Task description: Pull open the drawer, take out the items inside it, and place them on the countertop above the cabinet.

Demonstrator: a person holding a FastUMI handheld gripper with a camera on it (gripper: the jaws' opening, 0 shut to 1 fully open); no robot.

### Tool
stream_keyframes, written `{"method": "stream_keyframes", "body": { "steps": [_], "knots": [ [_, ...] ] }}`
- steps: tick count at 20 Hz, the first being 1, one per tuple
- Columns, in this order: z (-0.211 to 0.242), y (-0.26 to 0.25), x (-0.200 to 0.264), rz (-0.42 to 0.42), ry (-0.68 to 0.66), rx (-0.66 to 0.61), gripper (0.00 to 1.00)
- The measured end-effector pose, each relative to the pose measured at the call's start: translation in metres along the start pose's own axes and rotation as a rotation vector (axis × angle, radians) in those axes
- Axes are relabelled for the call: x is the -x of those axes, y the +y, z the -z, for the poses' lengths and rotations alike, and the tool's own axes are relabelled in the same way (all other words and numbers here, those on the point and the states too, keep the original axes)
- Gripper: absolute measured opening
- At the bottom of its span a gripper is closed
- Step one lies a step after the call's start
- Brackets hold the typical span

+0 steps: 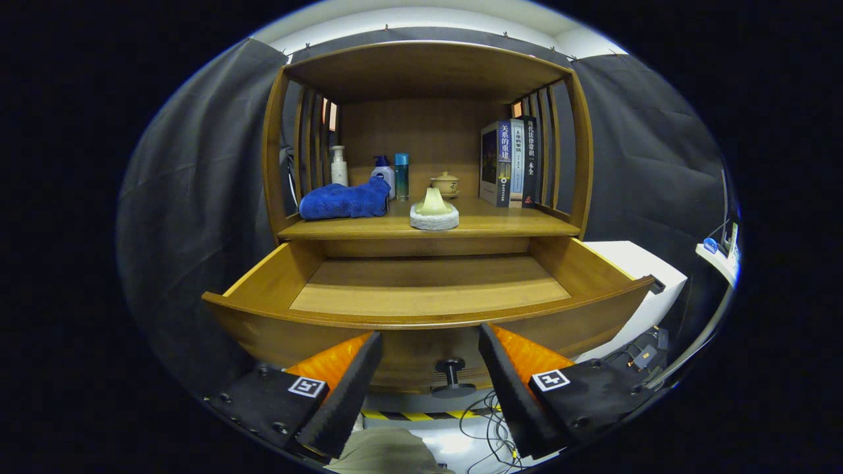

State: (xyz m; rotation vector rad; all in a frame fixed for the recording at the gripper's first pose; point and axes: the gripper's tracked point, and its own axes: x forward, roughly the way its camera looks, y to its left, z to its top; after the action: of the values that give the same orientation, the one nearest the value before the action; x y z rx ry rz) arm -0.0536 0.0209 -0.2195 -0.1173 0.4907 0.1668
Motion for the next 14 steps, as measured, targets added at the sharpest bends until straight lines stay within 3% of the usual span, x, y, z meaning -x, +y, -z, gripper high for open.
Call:
{"method": "stream_keyframes", "body": {
  "steps": [14],
  "knots": [
    [-0.036,0.006,-0.069,0.017,-0.023,0.011,0.99]
  ]
}}
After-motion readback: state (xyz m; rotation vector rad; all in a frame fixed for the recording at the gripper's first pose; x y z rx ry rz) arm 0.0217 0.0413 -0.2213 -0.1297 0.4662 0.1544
